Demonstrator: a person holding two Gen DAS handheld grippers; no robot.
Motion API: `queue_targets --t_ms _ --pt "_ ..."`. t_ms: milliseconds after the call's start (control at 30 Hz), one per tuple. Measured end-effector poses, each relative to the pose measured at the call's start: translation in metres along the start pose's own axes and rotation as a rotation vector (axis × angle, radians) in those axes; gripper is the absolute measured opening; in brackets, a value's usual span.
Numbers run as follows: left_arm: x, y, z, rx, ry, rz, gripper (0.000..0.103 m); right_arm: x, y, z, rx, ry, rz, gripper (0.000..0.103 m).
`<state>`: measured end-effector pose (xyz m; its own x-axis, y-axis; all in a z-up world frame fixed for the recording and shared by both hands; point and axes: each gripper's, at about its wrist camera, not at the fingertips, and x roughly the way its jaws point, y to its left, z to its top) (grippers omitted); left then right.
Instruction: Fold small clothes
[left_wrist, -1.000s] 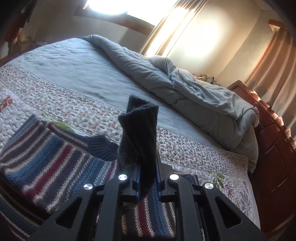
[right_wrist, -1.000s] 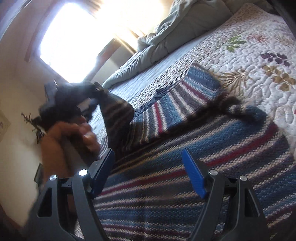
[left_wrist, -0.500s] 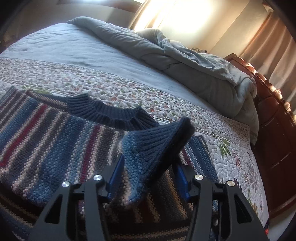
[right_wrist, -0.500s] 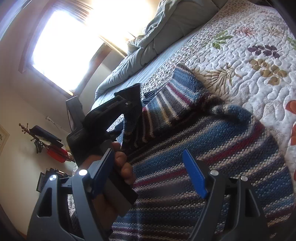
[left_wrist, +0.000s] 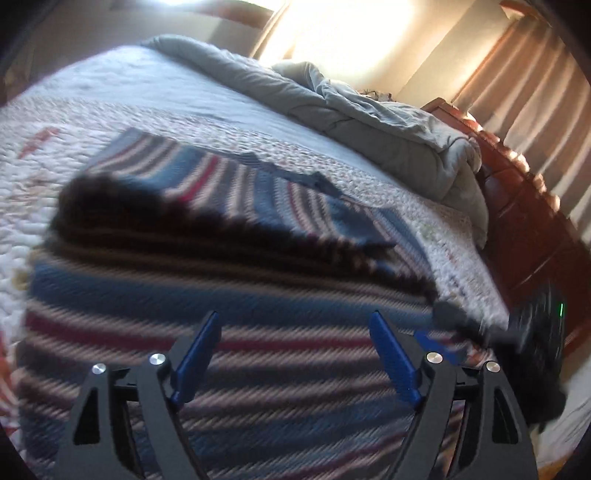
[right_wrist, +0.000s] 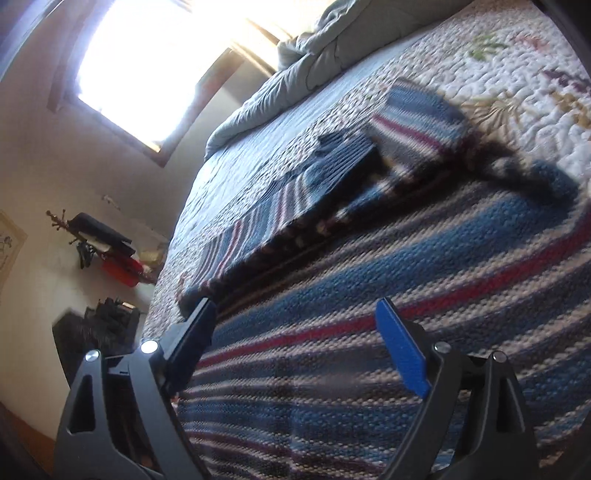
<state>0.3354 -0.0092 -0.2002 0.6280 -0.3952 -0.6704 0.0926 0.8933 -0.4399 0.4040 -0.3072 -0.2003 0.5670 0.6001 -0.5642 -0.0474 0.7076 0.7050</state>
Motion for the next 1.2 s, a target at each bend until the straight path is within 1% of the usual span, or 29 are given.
queue_targets --t_ms 33,67,133,167,200,233,267,367,400,433,500,533,633,667,733,767,800,833,867,900,967,1000,1067,1133,1200 --pt "-0.007 0.005 -0.009 0.014 -0.006 0.009 0.084 0.003 0.000 0.000 0.016 0.004 0.032 0.082" --pt "-0.010 0.008 -0.013 0.011 -0.008 0.002 0.085 0.004 0.000 0.001 0.028 0.003 0.052 0.078" --pt "-0.012 0.016 -0.020 -0.001 -0.003 -0.030 0.085 0.002 -0.003 0.007 0.076 -0.003 0.107 0.059" --pt "-0.011 0.018 -0.021 0.004 0.001 -0.036 0.086 -0.002 -0.007 0.012 0.120 -0.022 0.136 0.056" --pt "-0.010 0.020 -0.022 0.006 0.012 -0.041 0.086 -0.005 -0.010 0.016 0.150 -0.042 0.150 0.056" --pt "-0.010 0.022 -0.023 0.006 0.025 -0.057 0.086 -0.007 -0.016 0.027 0.200 -0.082 0.170 0.056" --pt "-0.010 0.022 -0.023 0.009 0.039 -0.076 0.086 -0.006 -0.020 0.036 0.233 -0.099 0.172 0.056" --pt "-0.014 0.023 -0.026 0.041 0.055 -0.077 0.086 0.008 -0.034 0.074 0.321 -0.115 0.134 0.056" --pt "-0.016 0.023 -0.027 0.048 0.050 -0.077 0.086 0.013 -0.038 0.084 0.342 -0.113 0.103 0.056" --pt "-0.018 0.023 -0.028 0.054 0.048 -0.075 0.086 0.021 -0.043 0.095 0.382 -0.093 0.053 0.055" --pt "-0.019 0.025 -0.030 0.053 0.057 -0.080 0.086 0.033 -0.047 0.105 0.417 -0.057 0.011 0.055" --pt "-0.020 0.027 -0.029 0.041 0.061 -0.088 0.086 0.042 -0.048 0.110 0.420 -0.035 -0.040 0.055" --pt "-0.022 0.032 -0.027 0.008 0.058 -0.096 0.086 0.063 -0.055 0.115 0.452 0.012 -0.140 0.054" --pt "-0.023 0.034 -0.027 0.002 0.058 -0.103 0.086 0.069 -0.058 0.115 0.469 0.014 -0.150 0.053" --pt "-0.024 0.035 -0.026 -0.001 0.062 -0.109 0.086 0.078 -0.060 0.122 0.474 0.001 -0.137 0.054" --pt "-0.024 0.037 -0.026 -0.003 0.061 -0.111 0.086 0.081 -0.058 0.126 0.465 -0.008 -0.137 0.053" --pt "-0.024 0.038 -0.026 -0.008 0.062 -0.109 0.086 0.084 -0.056 0.130 0.441 -0.007 -0.148 0.042" --pt "-0.023 0.040 -0.026 -0.020 0.065 -0.110 0.086 0.086 -0.053 0.133 0.406 -0.004 -0.167 0.020" --pt "-0.021 0.043 -0.027 -0.032 0.070 -0.111 0.086 0.087 -0.047 0.141 0.357 -0.002 -0.190 0.010" --pt "-0.020 0.045 -0.027 -0.046 0.076 -0.113 0.086 0.087 -0.040 0.153 0.302 -0.004 -0.199 0.010" --pt "-0.019 0.048 -0.026 -0.058 0.080 -0.113 0.086 0.082 -0.026 0.164 0.209 -0.021 -0.198 0.010" --pt "-0.019 0.049 -0.026 -0.059 0.079 -0.117 0.086 0.076 -0.013 0.173 0.134 -0.041 -0.190 0.009" --pt "-0.019 0.050 -0.026 -0.058 0.079 -0.120 0.086 0.068 0.001 0.179 0.036 -0.060 -0.199 0.009" --pt "-0.018 0.050 -0.028 -0.052 0.082 -0.122 0.086 0.064 -0.002 0.186 -0.023 -0.073 -0.216 0.009" --pt "-0.016 0.049 -0.029 -0.049 0.088 -0.119 0.086 0.062 -0.016 0.189 -0.018 -0.080 -0.237 0.009"
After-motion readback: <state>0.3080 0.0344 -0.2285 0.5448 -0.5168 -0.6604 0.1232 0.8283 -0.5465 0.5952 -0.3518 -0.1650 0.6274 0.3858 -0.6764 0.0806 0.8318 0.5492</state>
